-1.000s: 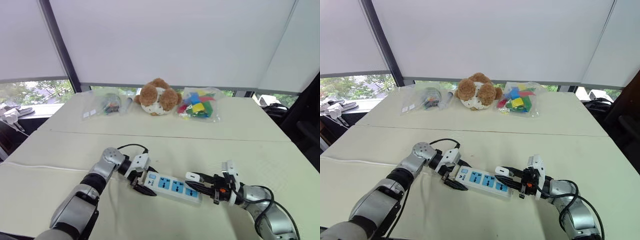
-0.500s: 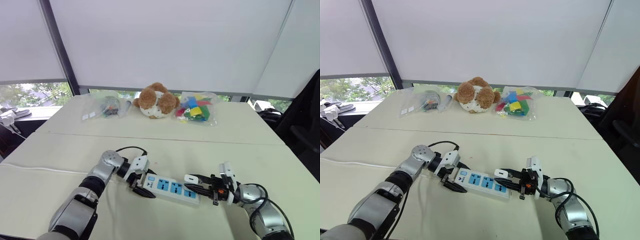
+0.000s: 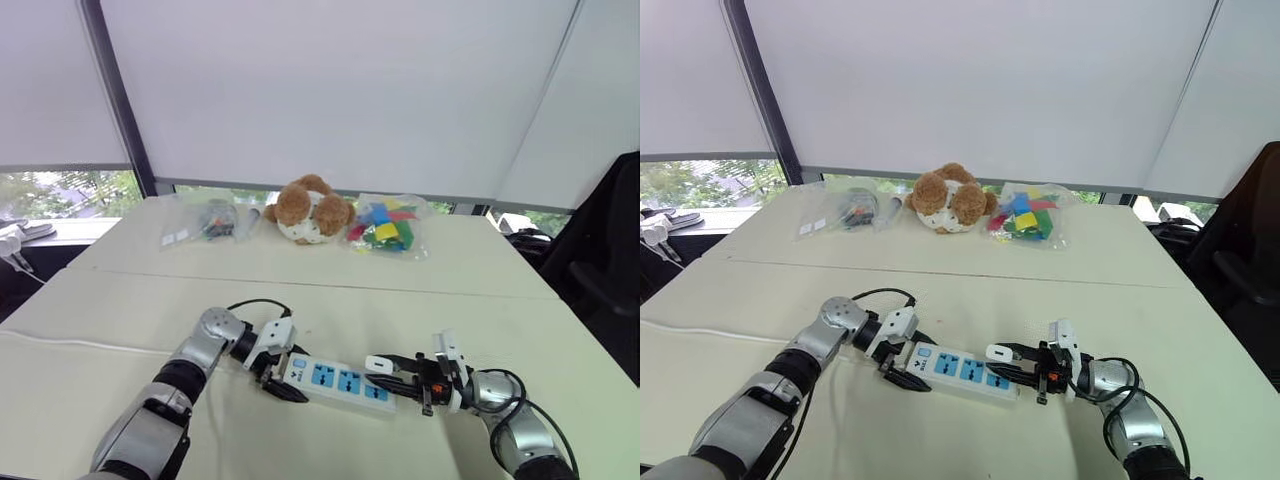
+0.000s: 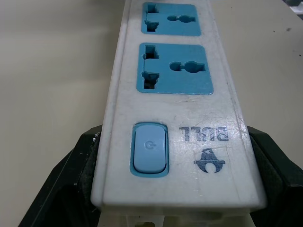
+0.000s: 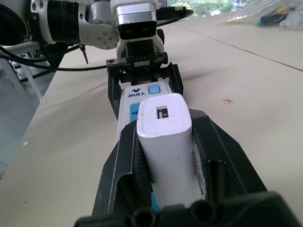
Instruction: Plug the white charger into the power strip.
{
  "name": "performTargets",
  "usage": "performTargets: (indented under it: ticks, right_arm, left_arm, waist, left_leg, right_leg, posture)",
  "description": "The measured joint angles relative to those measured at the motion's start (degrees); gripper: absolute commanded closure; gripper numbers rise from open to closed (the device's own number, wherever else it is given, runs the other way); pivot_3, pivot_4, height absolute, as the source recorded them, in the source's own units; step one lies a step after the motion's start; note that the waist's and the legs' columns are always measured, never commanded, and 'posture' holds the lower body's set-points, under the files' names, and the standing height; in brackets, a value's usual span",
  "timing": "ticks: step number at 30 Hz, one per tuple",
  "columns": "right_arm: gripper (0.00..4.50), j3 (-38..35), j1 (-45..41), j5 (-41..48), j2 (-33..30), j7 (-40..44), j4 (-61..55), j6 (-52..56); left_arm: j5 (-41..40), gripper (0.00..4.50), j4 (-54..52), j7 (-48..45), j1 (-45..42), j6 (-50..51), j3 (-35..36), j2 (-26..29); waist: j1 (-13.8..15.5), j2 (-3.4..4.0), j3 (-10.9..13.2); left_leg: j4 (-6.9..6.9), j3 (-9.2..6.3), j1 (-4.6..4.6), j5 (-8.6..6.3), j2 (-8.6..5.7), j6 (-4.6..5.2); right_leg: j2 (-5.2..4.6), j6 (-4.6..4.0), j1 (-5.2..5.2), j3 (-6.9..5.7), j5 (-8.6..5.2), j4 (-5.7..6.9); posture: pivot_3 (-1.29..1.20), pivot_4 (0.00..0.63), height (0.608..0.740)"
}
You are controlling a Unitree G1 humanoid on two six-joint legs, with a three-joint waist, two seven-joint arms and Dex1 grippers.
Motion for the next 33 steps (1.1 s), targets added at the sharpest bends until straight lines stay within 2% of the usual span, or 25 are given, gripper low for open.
performTargets:
  ticks: [5,9,12,18,28,33]
  right_arm:
    - [3.74,0.2,-1.1,0.0,-1.4,0.9,-0.8,4.2]
    - [3.74,0.2,-1.1,0.1,-4.0,1.3,-3.6,8.7]
    - [3.74,0.2,-0.8,0.1,-5.8,1.4,-5.4,10.2]
    - [3.74,-0.1,0.2,0.1,-5.8,0.5,-5.5,8.4]
    - [3.74,-0.4,1.4,0.1,-2.5,-1.6,-2.4,1.8]
    - [3.74,0.4,-0.6,0.1,-1.1,-0.5,1.1,0.1]
  left_arm:
    - [0.0,1.39,0.0,0.3,0.0,0.1,-0.1,-0.3]
    - [0.2,1.39,-0.2,0.6,0.0,0.1,-0.1,-1.3]
    - [0.1,1.39,0.2,0.9,0.0,-0.5,-0.1,-2.2]
    - [0.1,1.39,1.4,1.3,-0.2,-1.3,-0.1,-2.8]
    - [0.1,1.39,2.3,1.2,-0.5,-1.0,0.1,-2.2]
    - [0.2,1.39,1.8,1.0,-0.5,-0.4,0.0,-1.1]
  waist:
    - [0.0,0.07,-0.1]
    - [0.1,0.43,-0.3]
    - [0.2,0.69,-0.4]
    - [0.2,0.77,-0.5]
    - [0.0,0.72,-0.6]
    - [-0.3,0.35,-0.5]
  left_leg:
    - [-0.12,0.02,-0.04,-0.03,-0.02,-0.05]
    - [-0.24,0.04,-0.24,-0.05,-0.05,-0.08]
    - [-0.4,0.33,-0.26,-0.06,-0.38,-0.1]
    - [-0.5,0.58,-0.24,-0.06,-0.47,-0.07]
    - [-0.85,0.65,-0.19,-0.03,-0.45,-0.01]
    - [-1.02,0.65,-0.16,-0.04,-0.3,-0.02]
  right_leg:
    - [-0.3,-0.12,-0.06,-0.02,-0.04,-0.14]
    - [-0.46,-0.3,-0.22,-0.1,0.07,-0.68]
    - [-1.06,-0.36,-0.24,-0.22,0.1,-0.9]
    - [-1.66,-0.47,-0.18,-0.71,0.17,-1.26]
    - [-1.68,-0.87,-0.19,-0.8,0.41,-1.62]
    - [-1.7,-1.16,-0.14,-1.08,0.58,-1.74]
  posture:
    - [0.0,0.15,0.739]
    - [0.0,0.15,0.739]
    - [0.0,0.15,0.739]
    - [0.0,0.15,0.739]
    - [0.0,0.15,0.739]
    - [0.0,0.15,0.739]
